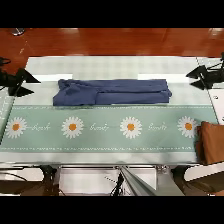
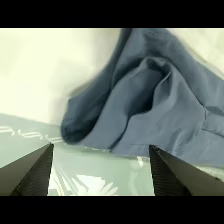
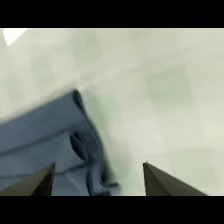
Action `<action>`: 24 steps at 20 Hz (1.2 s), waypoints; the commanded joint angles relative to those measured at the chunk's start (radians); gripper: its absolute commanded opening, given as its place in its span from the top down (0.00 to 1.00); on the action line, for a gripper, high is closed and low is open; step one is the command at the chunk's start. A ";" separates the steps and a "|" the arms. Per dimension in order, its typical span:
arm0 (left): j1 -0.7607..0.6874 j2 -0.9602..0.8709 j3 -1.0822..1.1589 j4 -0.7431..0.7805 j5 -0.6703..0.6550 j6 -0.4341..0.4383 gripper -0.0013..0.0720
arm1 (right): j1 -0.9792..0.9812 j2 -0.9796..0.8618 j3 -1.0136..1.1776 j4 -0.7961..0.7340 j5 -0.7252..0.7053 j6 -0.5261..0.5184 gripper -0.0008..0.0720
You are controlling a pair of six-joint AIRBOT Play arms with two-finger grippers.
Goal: Fold the shirts.
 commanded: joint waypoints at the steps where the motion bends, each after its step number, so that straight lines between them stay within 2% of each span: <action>1: -0.015 0.243 -0.254 -0.045 0.241 0.095 0.03 | 0.023 -0.066 -0.013 -0.024 0.066 0.018 0.14; 2: -0.051 0.316 -0.342 -0.105 0.288 0.148 0.03 | 0.051 -0.084 -0.013 -0.023 0.064 0.018 0.14; 4: -0.126 0.407 -0.459 -0.216 0.257 0.265 0.03 | 0.101 -0.123 -0.013 -0.019 0.064 0.032 0.14; 7: -0.251 0.440 -0.525 -0.297 0.188 0.278 0.03 | 0.169 -0.159 -0.013 0.013 0.072 0.034 0.14; 10: -0.391 0.422 -0.525 -0.303 0.245 0.278 0.03 | 0.235 -0.162 -0.013 0.022 0.064 0.032 0.14; 11: -0.436 0.410 -0.525 -0.304 0.278 0.278 0.03 | 0.254 -0.162 -0.013 0.034 0.059 0.016 0.16; 12: -0.475 0.398 -0.525 -0.305 0.306 0.277 0.03 | 0.266 -0.162 -0.013 0.040 0.055 0.003 0.34; 13: -0.510 0.383 -0.525 -0.313 0.325 0.278 0.03 | 0.272 -0.161 -0.013 0.042 0.062 0.003 0.75; 14: -0.539 0.366 -0.525 -0.325 0.341 0.278 0.23 | 0.271 -0.156 -0.013 0.047 0.085 -0.001 0.96; 15: -0.561 0.351 -0.525 -0.335 0.349 0.278 0.80 | 0.264 -0.135 -0.013 0.036 0.115 -0.028 0.96; 16: -0.579 0.339 -0.525 -0.342 0.359 0.278 0.95 | 0.254 -0.105 -0.013 0.003 0.144 -0.045 0.96; 19: -0.650 0.311 -0.517 -0.360 0.364 0.279 0.95 | 0.237 0.077 -0.040 -0.140 0.217 -0.085 0.96; 21: -0.736 0.286 -0.499 -0.360 0.387 0.277 0.95 | 0.238 0.275 -0.142 -0.140 0.204 -0.132 0.96; 24: -0.849 0.167 -0.366 -0.359 0.409 0.250 0.95 | 0.240 0.583 -0.338 -0.130 0.140 -0.126 0.96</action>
